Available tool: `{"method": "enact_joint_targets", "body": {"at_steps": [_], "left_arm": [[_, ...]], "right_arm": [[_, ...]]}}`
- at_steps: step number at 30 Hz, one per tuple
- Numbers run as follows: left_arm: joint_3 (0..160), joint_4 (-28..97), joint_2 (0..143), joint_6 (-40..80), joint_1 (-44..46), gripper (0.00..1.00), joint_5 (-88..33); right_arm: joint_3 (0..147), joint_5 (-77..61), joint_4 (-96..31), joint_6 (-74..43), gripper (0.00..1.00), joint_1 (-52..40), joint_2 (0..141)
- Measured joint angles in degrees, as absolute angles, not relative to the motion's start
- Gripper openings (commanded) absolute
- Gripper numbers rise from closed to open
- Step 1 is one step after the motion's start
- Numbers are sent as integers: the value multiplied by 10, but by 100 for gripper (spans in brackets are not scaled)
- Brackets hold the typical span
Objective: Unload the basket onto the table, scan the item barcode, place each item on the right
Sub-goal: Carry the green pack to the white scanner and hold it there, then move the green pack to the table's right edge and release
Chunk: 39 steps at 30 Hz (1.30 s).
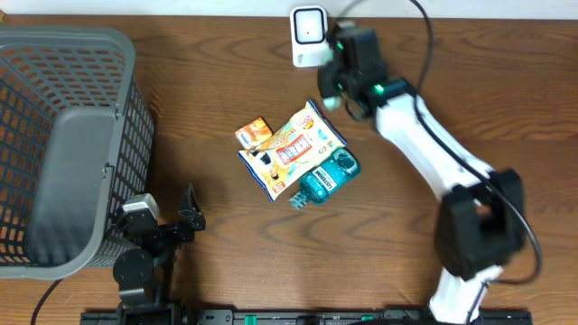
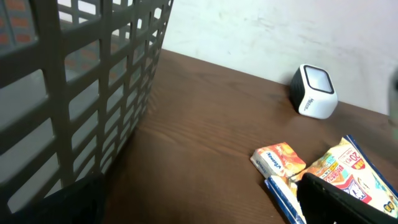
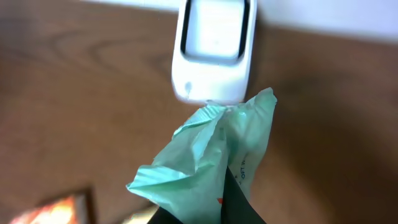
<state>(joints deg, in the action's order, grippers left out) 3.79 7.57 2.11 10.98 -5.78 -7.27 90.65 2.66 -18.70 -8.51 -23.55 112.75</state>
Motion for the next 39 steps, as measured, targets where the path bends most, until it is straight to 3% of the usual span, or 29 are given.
{"method": "enact_joint_targets", "body": {"at_steps": [11, 24, 39], "left_arm": [[38, 76, 22, 110, -58, 98, -73], [38, 76, 22, 110, -58, 98, -73], [38, 76, 22, 110, -58, 98, -73]], "right_arm": [[1157, 139, -102, -3, 1, -255, 1322], [1167, 215, 73, 45, 1, -267, 1421], [1171, 305, 28, 17, 1, -278, 1420]]}}
